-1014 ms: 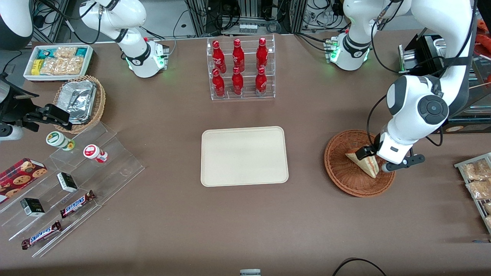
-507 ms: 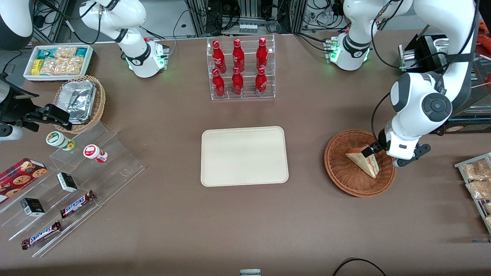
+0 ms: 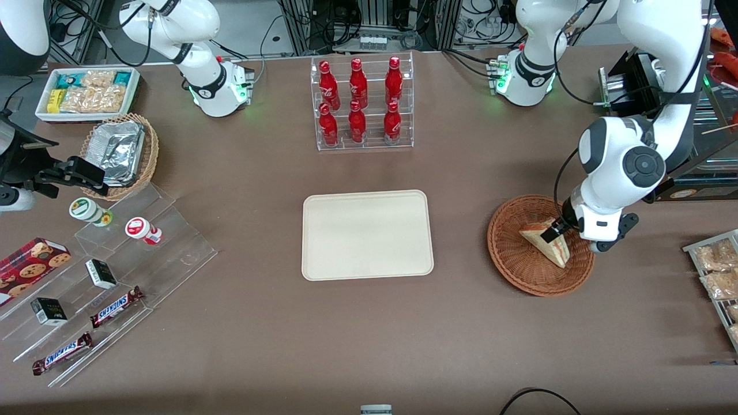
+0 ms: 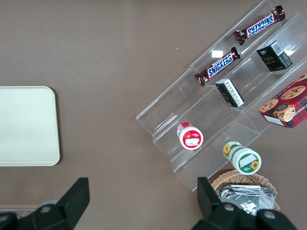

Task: Place sandwich from basket to tray
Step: 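Lower the left gripper and close it on the wrapped sandwich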

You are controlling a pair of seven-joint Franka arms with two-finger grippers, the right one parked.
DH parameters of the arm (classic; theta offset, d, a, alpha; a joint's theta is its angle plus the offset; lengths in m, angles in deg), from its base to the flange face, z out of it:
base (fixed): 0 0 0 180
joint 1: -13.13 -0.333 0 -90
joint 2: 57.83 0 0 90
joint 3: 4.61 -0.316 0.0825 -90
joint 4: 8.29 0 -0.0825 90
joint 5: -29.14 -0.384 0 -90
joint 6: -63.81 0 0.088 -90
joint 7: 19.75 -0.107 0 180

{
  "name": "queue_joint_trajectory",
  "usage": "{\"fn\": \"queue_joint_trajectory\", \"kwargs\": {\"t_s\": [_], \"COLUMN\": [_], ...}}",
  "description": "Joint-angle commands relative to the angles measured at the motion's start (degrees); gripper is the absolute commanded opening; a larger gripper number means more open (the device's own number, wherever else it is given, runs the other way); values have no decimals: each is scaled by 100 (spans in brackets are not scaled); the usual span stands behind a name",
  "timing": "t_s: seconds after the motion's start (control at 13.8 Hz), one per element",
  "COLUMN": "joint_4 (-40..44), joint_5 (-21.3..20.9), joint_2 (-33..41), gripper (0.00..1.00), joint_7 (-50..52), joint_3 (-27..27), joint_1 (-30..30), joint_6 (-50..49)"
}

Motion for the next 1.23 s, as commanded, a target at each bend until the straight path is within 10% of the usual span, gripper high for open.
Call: {"fn": "queue_joint_trajectory", "kwargs": {"t_s": [0.0, 0.36, 0.65, 1.16], "joint_4": [-29, -55, -91, 707], "joint_5": [28, 28, 11, -69], "joint_2": [-250, -487, -470, -118], "gripper": [100, 98, 0, 0], "joint_7": [380, 504, 724, 627], "joint_3": [35, 35, 35, 105], "joint_1": [-6, -6, -6, 300], "joint_6": [353, 372, 319, -901]}}
